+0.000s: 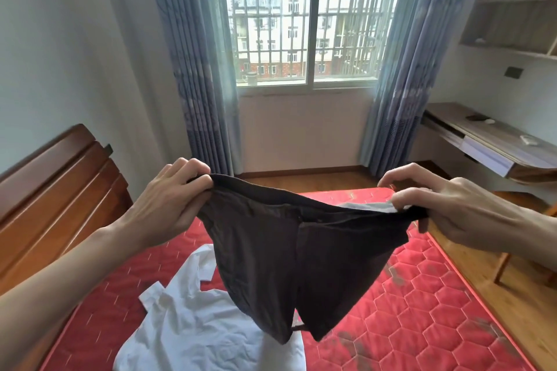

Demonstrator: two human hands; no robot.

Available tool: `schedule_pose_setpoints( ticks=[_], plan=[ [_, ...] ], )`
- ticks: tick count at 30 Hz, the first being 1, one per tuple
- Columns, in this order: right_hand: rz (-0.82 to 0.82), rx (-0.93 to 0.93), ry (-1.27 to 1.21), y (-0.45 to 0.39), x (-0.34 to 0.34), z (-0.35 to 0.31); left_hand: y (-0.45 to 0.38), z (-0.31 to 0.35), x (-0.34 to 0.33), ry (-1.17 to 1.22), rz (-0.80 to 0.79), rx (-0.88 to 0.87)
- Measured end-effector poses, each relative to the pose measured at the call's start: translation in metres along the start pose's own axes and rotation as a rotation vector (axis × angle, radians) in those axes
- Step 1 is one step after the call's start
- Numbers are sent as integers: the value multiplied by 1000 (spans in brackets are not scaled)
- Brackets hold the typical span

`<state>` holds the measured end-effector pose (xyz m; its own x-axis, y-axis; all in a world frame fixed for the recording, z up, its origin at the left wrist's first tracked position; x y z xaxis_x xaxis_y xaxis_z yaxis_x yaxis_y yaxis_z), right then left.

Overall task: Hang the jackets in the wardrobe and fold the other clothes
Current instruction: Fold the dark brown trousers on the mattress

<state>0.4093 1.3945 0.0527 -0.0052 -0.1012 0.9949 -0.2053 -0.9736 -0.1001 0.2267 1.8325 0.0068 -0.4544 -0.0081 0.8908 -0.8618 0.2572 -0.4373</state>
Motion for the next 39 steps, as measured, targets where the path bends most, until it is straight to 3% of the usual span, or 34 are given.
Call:
schedule_pose_setpoints(
  ticks=[10, 17, 23, 26, 29, 33, 37, 39],
  plan=[
    [98, 139, -2, -12, 2, -19, 6, -25, -15, 182, -63, 175],
    [115, -155, -28, -23, -6, 19, 7, -23, -12, 139, -58, 141],
    [-6, -166, 84, -18, -11, 39, 9, -29, -8, 220, -44, 148],
    [46, -95, 170, -15, -11, 48, 12, -34, -6, 267, -24, 168],
    [116, 1, -72, -23, -5, 53, 9, -37, -3, 326, 21, 186],
    [197, -69, -494, -28, 13, 73, 1, -46, 3, 481, 102, 286],
    [392, -101, -1109, -37, 36, 76, -12, -44, 19, 671, 239, 364],
    [507, -174, -1141, -44, 46, 76, -24, -41, 27, 752, 323, 390]
  ],
)
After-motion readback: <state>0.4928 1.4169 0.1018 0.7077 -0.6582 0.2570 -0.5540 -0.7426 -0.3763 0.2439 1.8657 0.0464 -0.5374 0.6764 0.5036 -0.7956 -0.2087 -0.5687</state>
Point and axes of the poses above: each hand's wrist, its own y-axis away from the middle knuckle, its own x-axis out of the back of the hand, z = x × y, the point moved 1 cm from there along -y, towards the middle knuckle, and after that the axes turned 11 degrees about -z, right-handed, at the moved point
